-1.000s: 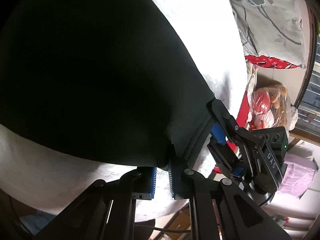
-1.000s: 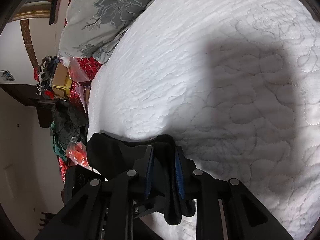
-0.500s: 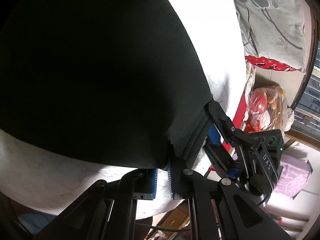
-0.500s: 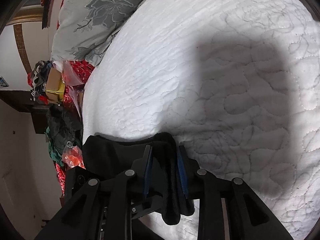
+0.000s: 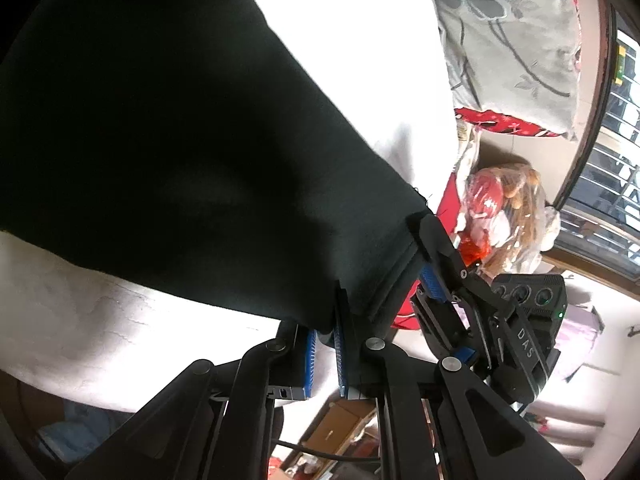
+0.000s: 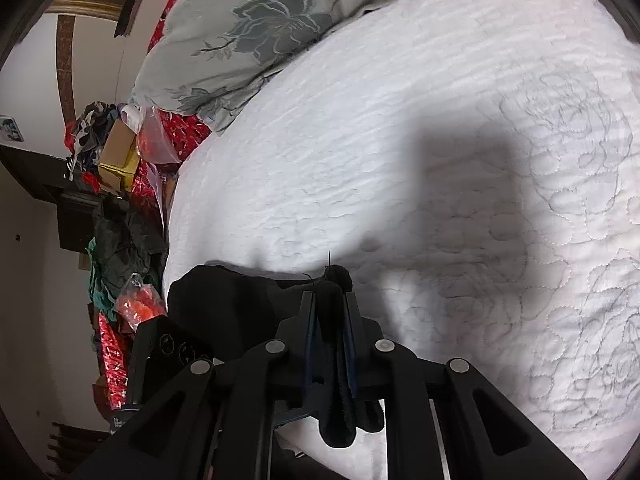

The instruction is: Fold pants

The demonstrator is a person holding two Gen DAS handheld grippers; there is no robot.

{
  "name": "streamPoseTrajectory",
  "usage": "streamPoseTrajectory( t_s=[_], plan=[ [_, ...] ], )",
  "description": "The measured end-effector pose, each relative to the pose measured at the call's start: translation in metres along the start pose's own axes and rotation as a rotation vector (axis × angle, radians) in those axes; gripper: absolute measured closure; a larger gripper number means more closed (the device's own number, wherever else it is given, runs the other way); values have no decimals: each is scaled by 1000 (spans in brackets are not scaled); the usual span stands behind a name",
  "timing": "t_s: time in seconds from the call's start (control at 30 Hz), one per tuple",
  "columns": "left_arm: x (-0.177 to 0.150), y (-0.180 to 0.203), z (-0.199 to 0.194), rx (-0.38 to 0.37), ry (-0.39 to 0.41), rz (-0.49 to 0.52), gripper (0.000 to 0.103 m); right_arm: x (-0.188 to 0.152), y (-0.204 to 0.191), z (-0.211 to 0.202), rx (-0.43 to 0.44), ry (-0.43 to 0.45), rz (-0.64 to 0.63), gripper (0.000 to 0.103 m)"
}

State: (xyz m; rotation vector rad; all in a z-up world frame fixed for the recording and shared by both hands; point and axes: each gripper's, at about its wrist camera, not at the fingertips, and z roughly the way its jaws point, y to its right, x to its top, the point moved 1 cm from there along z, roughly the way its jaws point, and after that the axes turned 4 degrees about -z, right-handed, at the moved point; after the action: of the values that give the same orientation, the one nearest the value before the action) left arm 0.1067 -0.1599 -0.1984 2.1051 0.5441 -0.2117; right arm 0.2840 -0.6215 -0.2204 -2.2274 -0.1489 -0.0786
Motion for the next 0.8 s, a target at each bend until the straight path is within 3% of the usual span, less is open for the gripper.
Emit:
streamPoseTrajectory(
  t_s=[0.6,0.8],
  plan=[
    [19,-39,-68,-131,39,-54,96,3,-84,21,-36,14,-56,93],
    [20,-46,-76,-137,41,-65,96,3,-99,29,-39,8,-69,93]
  ],
)
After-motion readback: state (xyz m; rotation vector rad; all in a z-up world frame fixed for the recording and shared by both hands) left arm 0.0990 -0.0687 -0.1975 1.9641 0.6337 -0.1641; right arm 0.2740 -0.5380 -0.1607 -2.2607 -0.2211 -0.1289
